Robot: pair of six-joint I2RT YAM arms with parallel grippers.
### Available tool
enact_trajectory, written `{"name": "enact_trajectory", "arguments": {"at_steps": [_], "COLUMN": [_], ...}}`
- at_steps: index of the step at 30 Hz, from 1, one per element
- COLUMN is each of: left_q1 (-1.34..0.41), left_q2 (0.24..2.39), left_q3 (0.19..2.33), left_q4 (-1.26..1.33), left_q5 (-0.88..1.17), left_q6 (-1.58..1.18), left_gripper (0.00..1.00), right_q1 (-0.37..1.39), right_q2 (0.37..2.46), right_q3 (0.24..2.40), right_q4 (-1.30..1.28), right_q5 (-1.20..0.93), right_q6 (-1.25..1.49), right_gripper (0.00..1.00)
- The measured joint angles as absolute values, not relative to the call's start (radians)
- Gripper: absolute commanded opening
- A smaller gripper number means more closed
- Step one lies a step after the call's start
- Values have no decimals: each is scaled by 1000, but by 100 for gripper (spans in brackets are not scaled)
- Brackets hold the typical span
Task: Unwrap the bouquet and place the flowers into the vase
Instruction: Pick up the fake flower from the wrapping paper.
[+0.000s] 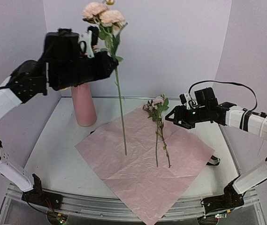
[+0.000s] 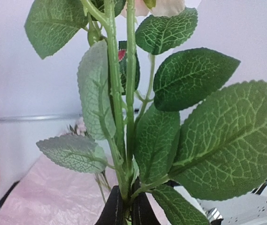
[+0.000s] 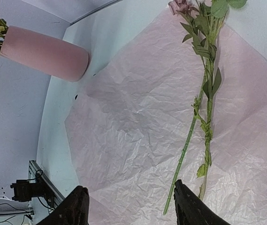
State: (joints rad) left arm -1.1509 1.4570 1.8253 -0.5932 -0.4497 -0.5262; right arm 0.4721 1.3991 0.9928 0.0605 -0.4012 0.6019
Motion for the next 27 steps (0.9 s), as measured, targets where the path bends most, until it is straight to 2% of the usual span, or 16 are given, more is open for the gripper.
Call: {"name": "enact_trajectory", "arguments": {"at_steps": [8,13,21,27], "left_q1": [-1150,-1150,-1150,-1149], "left_q2": [1251,1191,1080,984], "left_q3": [1936,1983,1985,1919], "left_q4": [-575,-576,-644,-667], "left_q5": [-674,-730,-792,-943], "left_q6": [-355,-274,-234,-175], "left_gripper": [0,0,0,0], "right_q1": [472,472,472,472], "right_q2": [1439,1444,1493,1521], "right_q3": [1002,1004,1051,1066], "right_q4": [60,60,68,77], "right_q5": [-407,-414,-432,-444], "right_q6": [601,601,602,606], "right_gripper": [63,63,62,63]}}
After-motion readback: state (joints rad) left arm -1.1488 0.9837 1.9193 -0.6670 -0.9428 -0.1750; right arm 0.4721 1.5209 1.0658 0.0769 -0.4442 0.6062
